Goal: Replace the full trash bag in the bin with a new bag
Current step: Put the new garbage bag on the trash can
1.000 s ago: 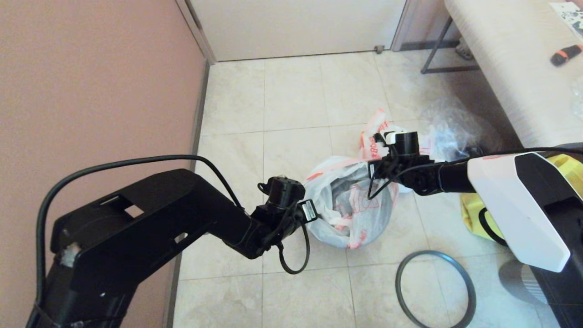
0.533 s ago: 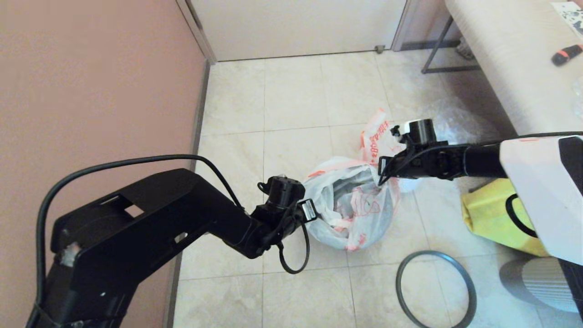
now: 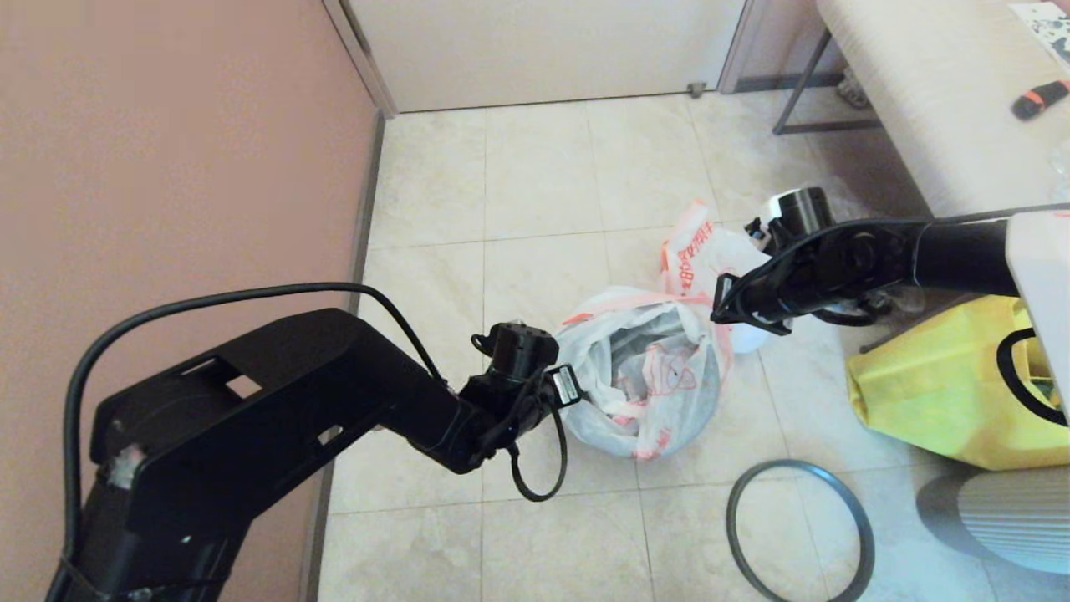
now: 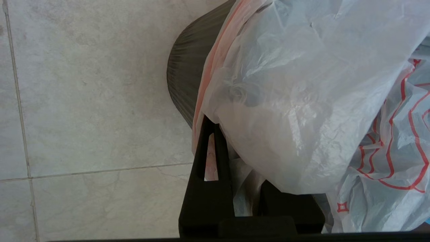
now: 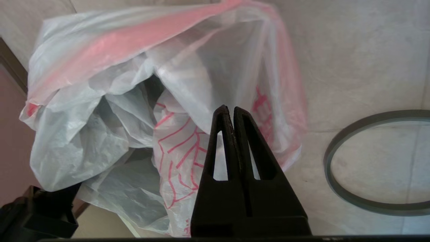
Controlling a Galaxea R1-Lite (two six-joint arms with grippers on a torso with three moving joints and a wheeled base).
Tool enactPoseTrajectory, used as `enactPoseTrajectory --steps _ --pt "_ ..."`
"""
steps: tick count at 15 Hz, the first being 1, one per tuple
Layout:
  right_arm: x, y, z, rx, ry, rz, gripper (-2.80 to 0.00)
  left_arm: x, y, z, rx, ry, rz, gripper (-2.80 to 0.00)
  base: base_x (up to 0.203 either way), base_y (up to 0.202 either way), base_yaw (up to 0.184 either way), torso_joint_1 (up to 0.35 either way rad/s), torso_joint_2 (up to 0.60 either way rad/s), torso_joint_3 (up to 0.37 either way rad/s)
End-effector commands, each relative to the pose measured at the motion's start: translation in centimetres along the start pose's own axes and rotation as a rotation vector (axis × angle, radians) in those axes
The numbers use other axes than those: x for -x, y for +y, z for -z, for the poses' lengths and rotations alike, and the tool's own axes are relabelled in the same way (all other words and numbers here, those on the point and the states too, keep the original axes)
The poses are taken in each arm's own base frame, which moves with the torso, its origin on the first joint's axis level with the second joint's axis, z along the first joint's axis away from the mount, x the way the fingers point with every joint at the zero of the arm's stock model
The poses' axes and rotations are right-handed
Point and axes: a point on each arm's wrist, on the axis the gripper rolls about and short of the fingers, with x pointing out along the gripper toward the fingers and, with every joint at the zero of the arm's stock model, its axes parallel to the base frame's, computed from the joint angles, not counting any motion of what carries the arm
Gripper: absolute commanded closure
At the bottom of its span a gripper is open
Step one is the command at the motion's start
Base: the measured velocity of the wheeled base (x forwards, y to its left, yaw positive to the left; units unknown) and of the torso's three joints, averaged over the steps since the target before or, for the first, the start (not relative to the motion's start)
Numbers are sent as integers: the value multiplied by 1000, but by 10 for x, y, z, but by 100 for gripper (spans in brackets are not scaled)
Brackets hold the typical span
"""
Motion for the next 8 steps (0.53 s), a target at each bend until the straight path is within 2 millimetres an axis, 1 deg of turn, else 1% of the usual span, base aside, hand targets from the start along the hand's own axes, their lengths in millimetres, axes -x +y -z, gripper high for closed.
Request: enactPoseTrajectory --steps 1,2,4,6,8 --pt "-2 0 0 -2 -6 -4 0 1 0 -1 6 -7 3 0 0 0 0 0 0 0" --pt "-8 -3 -2 -5 -33 -13 0 0 -1 -2 7 -10 5 0 0 0 0 0 0 0" --pt "-30 -12 -5 -37 -91 -31 0 0 -1 -2 6 -9 4 0 0 0 0 0 0 0" --pt "-52 -21 1 -54 -97 -27 0 0 -1 -2 8 -10 5 0 0 0 0 0 0 0" --pt "-69 -32 7 -69 -79 -12 0 0 -1 -2 8 -8 4 0 0 0 0 0 0 0"
